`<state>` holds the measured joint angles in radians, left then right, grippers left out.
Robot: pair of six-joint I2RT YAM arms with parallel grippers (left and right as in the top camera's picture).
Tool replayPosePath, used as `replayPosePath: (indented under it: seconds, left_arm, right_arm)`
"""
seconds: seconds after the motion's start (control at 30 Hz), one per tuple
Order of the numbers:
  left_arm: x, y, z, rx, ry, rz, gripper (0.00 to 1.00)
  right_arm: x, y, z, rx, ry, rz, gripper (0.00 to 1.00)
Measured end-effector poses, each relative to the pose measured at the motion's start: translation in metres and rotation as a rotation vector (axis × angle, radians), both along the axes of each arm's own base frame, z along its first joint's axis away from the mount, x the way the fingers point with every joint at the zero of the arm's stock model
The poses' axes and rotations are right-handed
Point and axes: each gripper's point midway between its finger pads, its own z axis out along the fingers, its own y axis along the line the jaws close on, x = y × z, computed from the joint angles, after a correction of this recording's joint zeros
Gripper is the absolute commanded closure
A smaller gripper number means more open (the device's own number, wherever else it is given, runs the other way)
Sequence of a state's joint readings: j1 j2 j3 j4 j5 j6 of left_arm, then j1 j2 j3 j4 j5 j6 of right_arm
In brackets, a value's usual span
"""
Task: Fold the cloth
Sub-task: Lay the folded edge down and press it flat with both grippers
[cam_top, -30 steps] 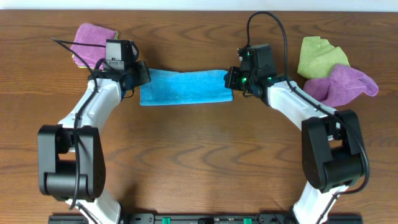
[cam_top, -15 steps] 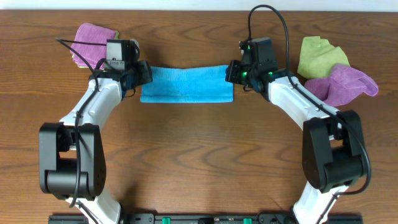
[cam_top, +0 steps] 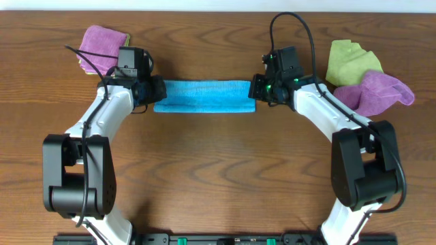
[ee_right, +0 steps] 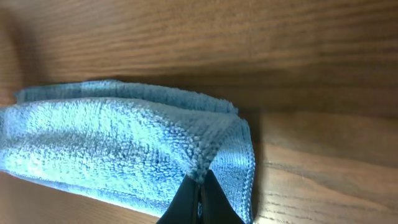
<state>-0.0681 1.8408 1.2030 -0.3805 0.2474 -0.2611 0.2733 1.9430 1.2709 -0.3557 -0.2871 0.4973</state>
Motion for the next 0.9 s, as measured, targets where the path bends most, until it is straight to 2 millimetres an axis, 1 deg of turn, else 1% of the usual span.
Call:
replayPosePath:
  seconds: [0.07, 0.1, 0.13, 0.17, 0.2, 0.23, 0.27, 0.3, 0.33, 0.43, 0.57, 0.6, 0.63, 0.67, 0.7, 0.73, 0.77, 0.9]
  left_arm:
    - [-0.001, 0.001, -0.001, 0.006, 0.006, 0.003, 0.94]
    - [-0.001, 0.002, -0.001, 0.009, 0.006, 0.004, 0.92]
    - [-0.001, 0.002, -0.001, 0.012, 0.005, 0.006, 0.67]
    - [-0.001, 0.003, -0.001, 0.018, 0.004, 0.002, 0.53]
    - [-0.001, 0.003, -0.001, 0.019, 0.004, 0.005, 0.47]
    - [-0.001, 0.004, -0.001, 0.023, 0.004, 0.007, 0.43]
    - [-0.001, 0.005, -0.001, 0.025, 0.004, 0.010, 0.38]
    - [-0.001, 0.005, -0.001, 0.027, 0.004, 0.011, 0.36]
    - [-0.001, 0.005, -0.002, 0.029, 0.004, 0.011, 0.36]
    - [-0.001, 0.005, -0.002, 0.030, 0.004, 0.009, 0.32]
    - [-0.001, 0.003, -0.001, 0.020, 0.005, 0.006, 0.32]
    - [-0.001, 0.002, -0.001, 0.014, 0.003, 0.003, 0.35]
    - [0.000, 0.001, 0.000, 0.007, -0.003, 0.000, 0.40]
    - [0.003, -0.002, 0.002, -0.008, -0.014, -0.008, 0.52]
    - [0.005, -0.005, 0.004, -0.023, -0.026, -0.014, 0.72]
    - [0.007, -0.008, 0.006, -0.039, -0.037, -0.021, 0.90]
    - [0.009, -0.011, 0.008, -0.058, -0.050, -0.033, 0.94]
    - [0.013, -0.021, 0.014, -0.106, -0.072, -0.061, 0.94]
  right_arm:
    - [0.000, 0.000, 0.000, 0.000, 0.000, 0.000, 0.99]
    - [0.000, 0.000, 0.000, 0.000, 0.000, 0.000, 0.92]
    - [0.000, 0.000, 0.000, -0.001, -0.001, 0.001, 0.76]
    - [0.000, 0.000, 0.000, -0.001, 0.000, -0.005, 0.63]
    - [0.001, -0.001, 0.000, -0.004, 0.000, -0.010, 0.47]
    - [0.001, -0.002, 0.000, -0.008, -0.002, -0.008, 0.41]
    - [0.001, -0.002, 0.000, -0.009, -0.003, -0.008, 0.40]
    - [0.001, -0.002, -0.001, -0.009, -0.002, -0.008, 0.37]
    - [0.001, -0.002, 0.000, -0.011, -0.004, -0.008, 0.36]
    - [0.001, -0.002, -0.001, -0.011, -0.003, -0.010, 0.33]
    - [0.001, -0.002, 0.000, -0.010, -0.003, -0.010, 0.31]
    - [0.001, -0.002, 0.000, -0.010, -0.003, -0.010, 0.31]
    - [0.002, -0.002, 0.001, -0.010, -0.006, -0.010, 0.34]
    - [0.004, -0.001, 0.003, -0.009, -0.013, -0.008, 0.49]
    - [0.006, -0.001, 0.005, -0.010, -0.022, 0.000, 0.69]
    - [0.008, 0.000, 0.008, -0.007, -0.032, 0.005, 0.98]
    - [0.010, 0.002, 0.011, -0.001, -0.040, 0.005, 0.98]
    - [0.015, 0.004, 0.016, 0.005, -0.060, 0.012, 0.99]
